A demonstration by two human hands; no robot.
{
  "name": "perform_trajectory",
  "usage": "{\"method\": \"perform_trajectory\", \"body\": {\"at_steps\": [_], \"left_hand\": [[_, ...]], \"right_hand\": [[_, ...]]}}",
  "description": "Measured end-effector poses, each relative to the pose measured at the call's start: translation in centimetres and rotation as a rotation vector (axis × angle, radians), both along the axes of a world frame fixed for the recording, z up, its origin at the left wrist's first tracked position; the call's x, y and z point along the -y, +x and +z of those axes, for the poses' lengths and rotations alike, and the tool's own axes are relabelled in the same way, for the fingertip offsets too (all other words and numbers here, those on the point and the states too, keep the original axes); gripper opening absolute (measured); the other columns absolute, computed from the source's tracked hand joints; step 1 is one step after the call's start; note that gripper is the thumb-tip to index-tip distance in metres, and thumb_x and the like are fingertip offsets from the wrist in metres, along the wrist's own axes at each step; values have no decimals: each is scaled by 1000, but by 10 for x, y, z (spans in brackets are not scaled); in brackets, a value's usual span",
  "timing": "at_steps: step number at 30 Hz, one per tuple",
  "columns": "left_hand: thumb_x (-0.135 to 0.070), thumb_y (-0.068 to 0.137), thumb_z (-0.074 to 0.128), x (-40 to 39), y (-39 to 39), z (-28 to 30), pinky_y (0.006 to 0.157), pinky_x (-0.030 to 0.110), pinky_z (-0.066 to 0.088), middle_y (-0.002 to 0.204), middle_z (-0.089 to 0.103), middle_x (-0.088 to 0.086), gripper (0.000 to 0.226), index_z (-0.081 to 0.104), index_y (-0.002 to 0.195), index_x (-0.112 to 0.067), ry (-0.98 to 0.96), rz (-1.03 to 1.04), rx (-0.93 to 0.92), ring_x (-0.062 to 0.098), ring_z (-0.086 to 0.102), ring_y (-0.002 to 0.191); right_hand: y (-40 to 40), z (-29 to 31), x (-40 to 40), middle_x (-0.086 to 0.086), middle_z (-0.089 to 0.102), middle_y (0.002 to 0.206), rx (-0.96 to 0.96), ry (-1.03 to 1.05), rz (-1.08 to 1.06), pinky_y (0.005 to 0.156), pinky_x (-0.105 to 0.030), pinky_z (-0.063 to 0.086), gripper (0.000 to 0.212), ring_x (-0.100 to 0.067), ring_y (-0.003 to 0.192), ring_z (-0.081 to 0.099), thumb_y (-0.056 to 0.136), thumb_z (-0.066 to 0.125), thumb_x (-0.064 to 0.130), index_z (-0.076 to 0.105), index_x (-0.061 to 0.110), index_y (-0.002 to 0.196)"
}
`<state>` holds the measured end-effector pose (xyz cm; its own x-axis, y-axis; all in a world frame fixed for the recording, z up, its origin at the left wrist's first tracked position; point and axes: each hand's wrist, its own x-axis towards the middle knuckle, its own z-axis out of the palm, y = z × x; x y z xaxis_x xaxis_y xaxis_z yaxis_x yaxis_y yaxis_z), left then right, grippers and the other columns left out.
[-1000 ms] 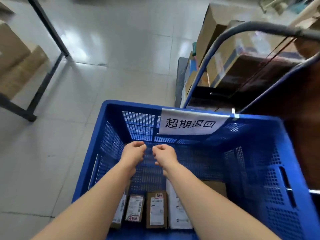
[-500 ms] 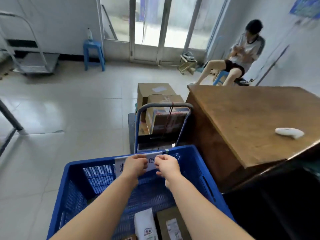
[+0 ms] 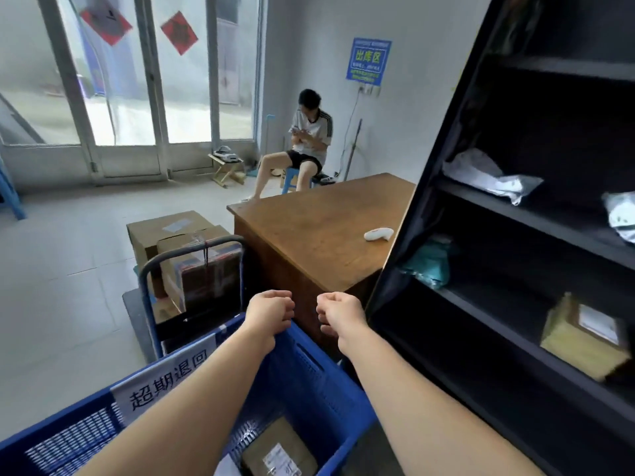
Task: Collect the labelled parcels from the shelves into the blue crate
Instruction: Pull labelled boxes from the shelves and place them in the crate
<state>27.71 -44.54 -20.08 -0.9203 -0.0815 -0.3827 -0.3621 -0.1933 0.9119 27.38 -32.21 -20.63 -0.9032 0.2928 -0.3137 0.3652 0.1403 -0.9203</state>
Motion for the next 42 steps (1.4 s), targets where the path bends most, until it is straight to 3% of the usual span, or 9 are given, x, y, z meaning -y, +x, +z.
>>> {"method": "perform_trajectory", "body": {"at_steps": [10, 15, 21, 24, 28, 34, 42], "left_hand": [[0, 91, 51, -163, 24, 33, 63, 25, 47, 78, 61, 6, 15, 62, 94, -11, -10, -275, -47, 16, 56, 66], [-1, 89, 53, -270, 45, 37, 63, 25, 47, 82, 63, 6, 18, 62, 103, -10, 13, -402, -77, 15, 57, 68], [-3, 90, 53, -393, 77, 40, 71, 27, 49, 87, 62, 7, 14, 61, 96, -12, 49, -556, -94, 17, 58, 74], [-5, 90, 53, -446, 94, 40, 71, 27, 50, 89, 63, 9, 18, 61, 105, -10, 59, -625, -81, 19, 59, 77], [-2, 89, 53, -507, 117, 42, 66, 26, 50, 91, 62, 12, 22, 62, 109, -6, 69, -692, -38, 19, 57, 72], [-1, 91, 53, -583, 146, 39, 66, 25, 50, 86, 62, 10, 18, 62, 105, -7, 79, -769, 14, 17, 58, 70], [-2, 93, 48, -680, 154, 22, 66, 26, 49, 84, 62, 8, 19, 61, 106, -8, 17, -881, -30, 19, 57, 72]], "right_hand": [[69, 43, -159, -2, 61, 81, -90, -4, -262, 66, -29, 48, 17, -18, 75, 55, 91, 57, 22, 62, 21, 74], [110, 55, -261, 1, 59, 76, -108, 41, -379, 67, -29, 50, 16, -15, 74, 55, 91, 54, 20, 64, 22, 78], [157, 63, -376, -2, 58, 79, -110, 83, -503, 67, -29, 49, 18, -16, 75, 53, 90, 52, 18, 62, 22, 75], [180, 62, -425, -2, 61, 81, -104, 85, -574, 63, -30, 49, 12, -18, 72, 55, 89, 56, 20, 67, 19, 83], [213, 62, -482, -2, 65, 102, -99, 87, -634, 66, -27, 53, 16, -20, 96, 63, 91, 58, 22, 68, 19, 103], [251, 54, -549, -1, 64, 87, -71, 81, -747, 84, -37, 56, 13, -20, 92, 63, 91, 57, 19, 64, 25, 81], [268, 36, -633, -4, 65, 90, -57, 53, -872, 72, -33, 52, 16, -19, 86, 62, 88, 59, 17, 62, 24, 74]]}}
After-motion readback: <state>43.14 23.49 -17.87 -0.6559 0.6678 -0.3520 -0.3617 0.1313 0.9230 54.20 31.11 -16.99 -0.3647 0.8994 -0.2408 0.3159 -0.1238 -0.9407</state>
